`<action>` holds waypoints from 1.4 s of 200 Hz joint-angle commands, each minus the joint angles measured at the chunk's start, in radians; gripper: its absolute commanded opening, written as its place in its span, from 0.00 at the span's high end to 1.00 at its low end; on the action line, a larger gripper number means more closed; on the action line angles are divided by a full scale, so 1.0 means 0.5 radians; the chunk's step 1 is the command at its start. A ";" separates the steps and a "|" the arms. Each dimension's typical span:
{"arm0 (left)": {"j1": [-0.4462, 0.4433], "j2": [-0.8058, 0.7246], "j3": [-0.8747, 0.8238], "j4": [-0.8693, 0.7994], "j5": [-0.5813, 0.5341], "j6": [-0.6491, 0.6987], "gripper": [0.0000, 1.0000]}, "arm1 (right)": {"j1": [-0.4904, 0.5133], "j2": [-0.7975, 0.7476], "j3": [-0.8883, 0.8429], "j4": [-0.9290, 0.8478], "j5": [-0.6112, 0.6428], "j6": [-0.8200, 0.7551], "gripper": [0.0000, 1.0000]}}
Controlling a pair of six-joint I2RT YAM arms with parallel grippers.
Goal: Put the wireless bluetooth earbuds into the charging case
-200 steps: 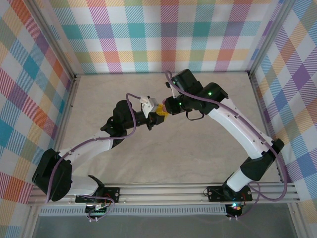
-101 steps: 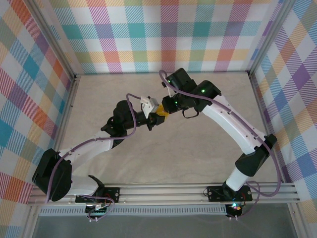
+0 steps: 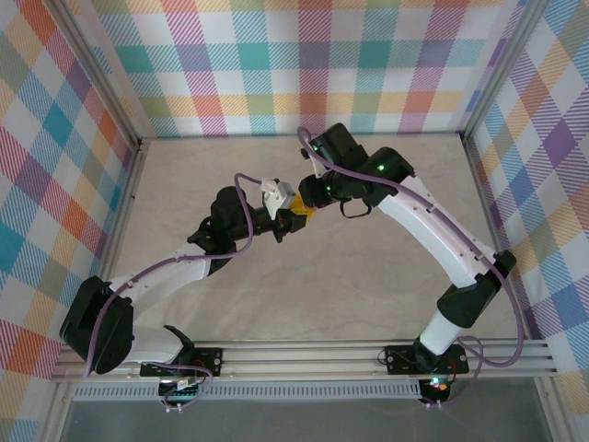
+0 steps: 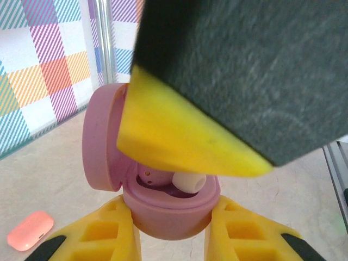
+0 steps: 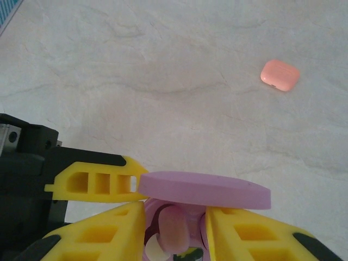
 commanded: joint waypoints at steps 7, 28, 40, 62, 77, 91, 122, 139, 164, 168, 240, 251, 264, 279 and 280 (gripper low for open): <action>-0.037 -0.040 -0.006 0.091 0.046 0.004 0.86 | 0.013 0.002 0.092 -0.025 0.020 -0.010 0.65; -0.034 -0.044 -0.010 0.088 0.045 0.006 0.86 | 0.001 -0.023 0.092 -0.022 -0.056 0.022 0.65; -0.037 -0.051 -0.012 0.084 0.040 0.007 0.86 | -0.019 -0.058 0.073 -0.013 -0.124 0.049 0.65; -0.037 -0.066 -0.019 0.076 0.050 0.009 0.86 | -0.089 -0.137 -0.020 0.033 -0.336 0.060 0.65; -0.037 -0.070 -0.019 0.067 0.064 0.009 0.86 | -0.178 -0.179 -0.087 0.062 -0.535 0.099 0.65; -0.037 -0.078 -0.024 0.062 0.065 0.009 0.86 | -0.238 -0.192 -0.103 0.041 -0.644 0.120 0.65; -0.037 -0.100 -0.037 0.058 0.058 0.012 0.86 | -0.243 -0.201 -0.110 -0.006 -0.657 0.080 0.64; -0.037 -0.101 -0.041 0.058 0.058 0.012 0.86 | -0.242 -0.195 -0.130 -0.005 -0.674 0.061 0.62; -0.037 -0.100 -0.040 0.058 0.061 0.007 0.86 | -0.211 -0.168 -0.127 -0.020 -0.681 -0.003 0.61; -0.037 -0.100 -0.040 0.058 0.061 0.008 0.86 | -0.202 -0.161 -0.123 -0.027 -0.665 -0.019 0.61; -0.037 -0.088 -0.028 0.055 0.071 0.000 0.86 | -0.108 -0.047 -0.023 -0.162 -0.464 -0.259 0.57; -0.037 -0.084 -0.024 0.052 0.074 0.000 0.86 | -0.101 -0.033 -0.016 -0.175 -0.445 -0.273 0.57; -0.037 -0.081 -0.019 0.046 0.074 0.000 0.86 | -0.098 -0.018 0.000 -0.193 -0.428 -0.288 0.57; -0.037 -0.080 -0.016 0.043 0.074 0.000 0.87 | -0.098 -0.012 0.009 -0.200 -0.409 -0.298 0.58; -0.037 -0.081 -0.016 0.044 0.074 0.000 0.87 | -0.098 -0.012 0.010 -0.202 -0.408 -0.300 0.58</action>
